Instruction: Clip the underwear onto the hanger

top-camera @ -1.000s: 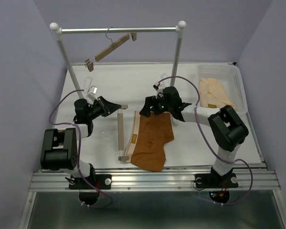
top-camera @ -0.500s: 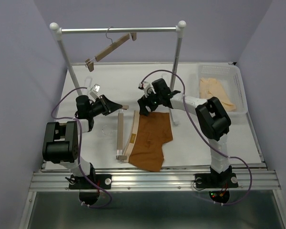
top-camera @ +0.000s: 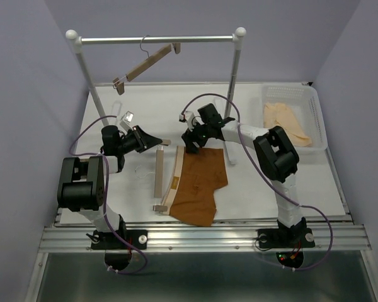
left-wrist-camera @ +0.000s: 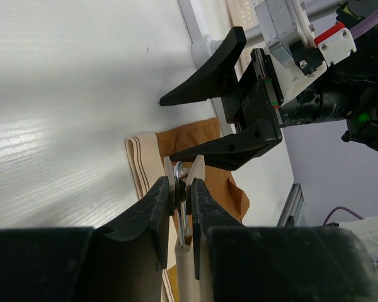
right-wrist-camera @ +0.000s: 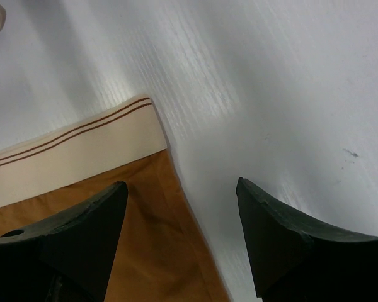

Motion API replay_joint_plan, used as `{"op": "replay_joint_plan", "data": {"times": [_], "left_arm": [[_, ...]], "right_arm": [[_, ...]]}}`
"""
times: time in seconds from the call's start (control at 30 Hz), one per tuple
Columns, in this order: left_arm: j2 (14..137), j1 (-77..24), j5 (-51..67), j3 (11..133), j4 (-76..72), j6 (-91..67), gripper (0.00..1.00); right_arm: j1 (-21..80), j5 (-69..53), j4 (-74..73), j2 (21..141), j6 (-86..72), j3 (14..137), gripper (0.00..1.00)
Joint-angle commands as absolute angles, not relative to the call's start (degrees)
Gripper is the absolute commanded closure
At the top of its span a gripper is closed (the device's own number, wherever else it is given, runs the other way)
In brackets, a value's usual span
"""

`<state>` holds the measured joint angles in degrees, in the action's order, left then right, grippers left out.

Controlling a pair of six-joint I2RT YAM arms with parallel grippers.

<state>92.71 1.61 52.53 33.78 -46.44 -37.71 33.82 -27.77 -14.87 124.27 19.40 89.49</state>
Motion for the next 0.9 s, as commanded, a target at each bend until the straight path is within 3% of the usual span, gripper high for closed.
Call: {"op": "replay_joint_plan", "data": {"times": [0.0, 0.3, 0.43, 0.53, 0.57, 0.6, 0.73, 0.87], "left_arm": [[92.64, 1.93, 53.96, 35.68, -48.78, -36.56, 1.00], [93.07, 1.85, 53.26, 35.51, -49.04, -36.74, 1.00], [93.78, 1.85, 53.26, 35.60, -49.30, -37.09, 1.00], [93.87, 1.93, 53.09, 35.51, -49.39, -37.18, 1.00], [93.87, 1.93, 53.00, 35.59, -49.48, -37.35, 1.00], [93.95, 1.93, 53.00, 35.68, -49.48, -37.35, 1.00], [93.87, 1.93, 53.44, 35.86, -49.83, -37.53, 1.00], [93.87, 1.93, 53.61, 36.04, -50.62, -38.23, 1.00]], "right_arm": [[35.16, -25.93, -16.17, 126.65, 22.50, 91.84, 0.26], [39.54, -16.28, -14.51, 127.88, 24.78, 89.92, 0.39], [40.08, -12.75, -12.40, 127.53, 24.87, 86.84, 0.61], [40.61, -12.31, -9.85, 126.39, 25.05, 83.85, 0.81], [41.13, -12.04, -8.36, 126.04, 25.31, 83.24, 0.96], [41.13, -11.34, -8.00, 125.60, 25.05, 82.28, 0.99], [41.13, -9.23, 5.22, 119.20, 20.85, 74.56, 0.99], [41.13, -4.23, 9.23, 113.74, 15.92, 71.29, 0.99]]}}
